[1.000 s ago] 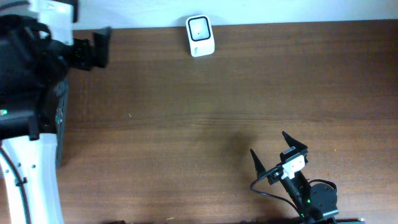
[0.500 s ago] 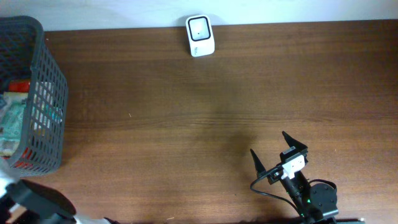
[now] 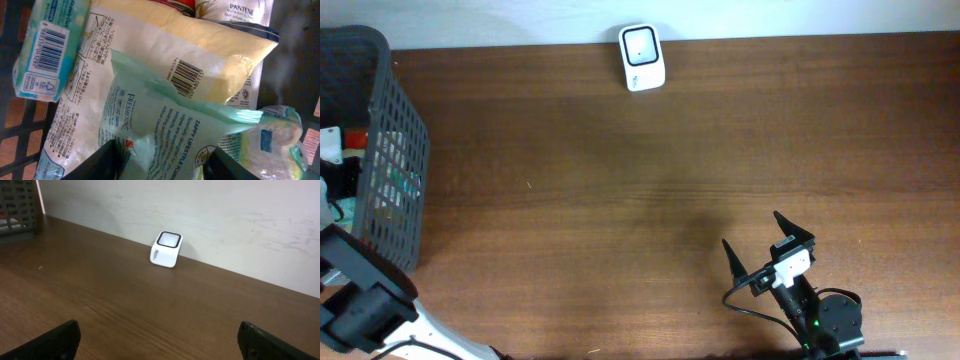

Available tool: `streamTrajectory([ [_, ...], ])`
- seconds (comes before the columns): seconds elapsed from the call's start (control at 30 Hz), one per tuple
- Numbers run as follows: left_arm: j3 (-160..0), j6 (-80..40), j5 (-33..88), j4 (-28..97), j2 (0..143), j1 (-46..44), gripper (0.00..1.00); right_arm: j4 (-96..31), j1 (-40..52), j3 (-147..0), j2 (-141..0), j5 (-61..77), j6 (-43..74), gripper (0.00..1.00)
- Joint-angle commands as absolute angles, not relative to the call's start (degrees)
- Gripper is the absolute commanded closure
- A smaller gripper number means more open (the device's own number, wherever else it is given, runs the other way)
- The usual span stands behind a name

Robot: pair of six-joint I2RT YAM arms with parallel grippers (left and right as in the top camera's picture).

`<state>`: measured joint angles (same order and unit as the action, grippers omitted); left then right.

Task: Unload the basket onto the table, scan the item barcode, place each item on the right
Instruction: 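Pick a mint-green wrapped pack from the basket with the left gripper, drop on table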

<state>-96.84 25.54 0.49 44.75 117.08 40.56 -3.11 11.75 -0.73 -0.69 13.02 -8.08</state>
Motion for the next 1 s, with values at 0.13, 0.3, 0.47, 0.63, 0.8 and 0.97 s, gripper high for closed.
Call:
streamTrajectory([
  [0.13, -100.57, 18.76, 0.93, 44.56, 112.29, 39.55, 1.0, -3.22, 11.6, -0.32, -0.32, 13.3, -7.92, 0.01],
  [0.3, -110.54, 1.43, 20.8, 44.23, 96.84, 33.04, 1.0, -3.22, 11.6, -0.32, -0.32, 13.32, -7.92, 0.01],
  [0.47, -108.77, 1.48, 19.94, 52.16, 92.16, 10.41, 1.0, -3.22, 11.6, -0.32, -0.32, 13.3, -7.92, 0.01],
  [0.63, -98.96, 9.98, 16.73, 52.82, 106.39, -16.19, 1.0, -3.22, 11.6, -0.32, -0.32, 13.3, -7.92, 0.01],
  [0.8, -98.98, 5.45, 15.57, 52.64, 116.29, -28.91, 0.79, -3.22, 11.6, -0.32, -0.32, 13.32, -7.92, 0.01],
  [0.97, -100.82, 5.43, 11.53, 52.71, 116.97, -30.57, 0.01, -3.22, 11.6, -0.32, -0.32, 13.32, -7.92, 0.01],
])
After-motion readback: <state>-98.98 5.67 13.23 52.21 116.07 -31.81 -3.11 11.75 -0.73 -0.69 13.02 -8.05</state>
